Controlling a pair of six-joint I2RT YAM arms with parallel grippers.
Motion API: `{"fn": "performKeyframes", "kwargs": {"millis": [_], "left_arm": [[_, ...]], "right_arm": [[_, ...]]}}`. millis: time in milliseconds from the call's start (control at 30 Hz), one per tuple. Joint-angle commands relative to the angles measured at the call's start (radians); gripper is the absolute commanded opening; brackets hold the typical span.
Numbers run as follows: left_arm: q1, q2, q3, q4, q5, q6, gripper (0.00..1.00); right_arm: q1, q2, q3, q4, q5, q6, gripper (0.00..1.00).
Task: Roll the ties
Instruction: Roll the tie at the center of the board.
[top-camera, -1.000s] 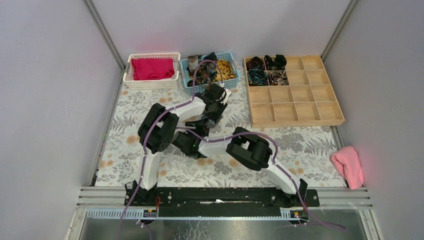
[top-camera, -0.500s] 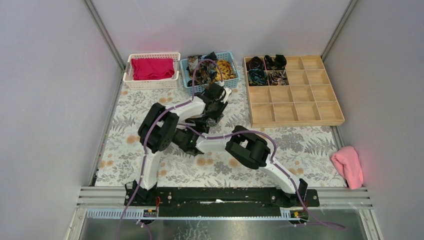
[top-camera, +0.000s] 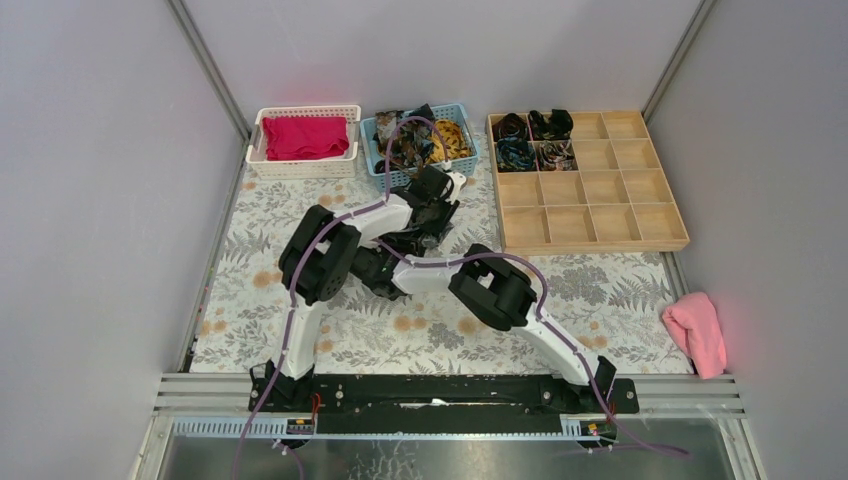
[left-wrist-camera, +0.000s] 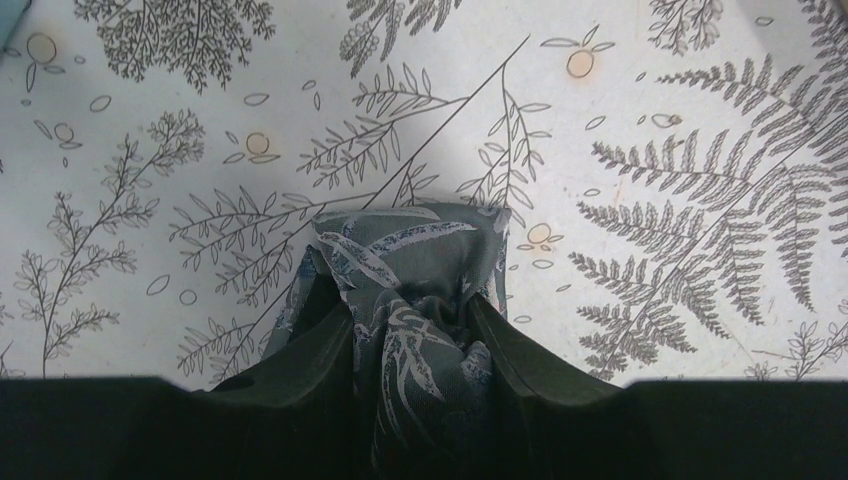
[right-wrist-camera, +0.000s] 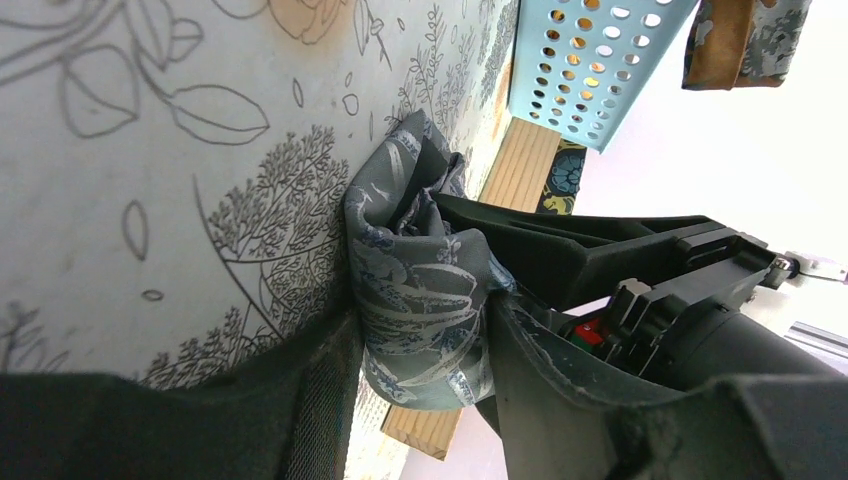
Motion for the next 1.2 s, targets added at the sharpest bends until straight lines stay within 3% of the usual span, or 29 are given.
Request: {"fn": "performKeyframes", "kwargs": {"millis": [0, 233, 400, 533, 833, 1167], "left_arm": [[0.008, 0.129, -0.099, -0.263, 0.036, -0.007, 0.10], [0.010, 0.125, -0.102, -0.264, 0.041, -0.007, 0.09], [0.010, 0.112, -0.099, -0.259, 0.045, -0.007, 0.09], [0.010, 0.068, -0.092, -0.251, 0.059, -0.007, 0.11], [0.019, -0.022, -0.015, -0.249, 0.105, -0.009, 0.28], [0.024, -0.015, 0.113, -0.258, 0.200, -0.022, 0.47]], "right_arm": [[-0.109, 0.084, -0.038, -0.105, -0.111, 0.057, 0.47], [-0.127, 0.079, -0.036, -0.054, -0.152, 0.060, 0.35], [-0.131, 0.059, -0.009, -0.121, -0.237, 0.124, 0.17], [-0.131, 0.030, -0.015, -0.141, -0.298, 0.153, 0.10], [-0.131, 0.010, -0.005, -0.204, -0.368, 0.205, 0.05], [-0.131, 0.015, -0.006, -0.232, -0.398, 0.221, 0.00]]}}
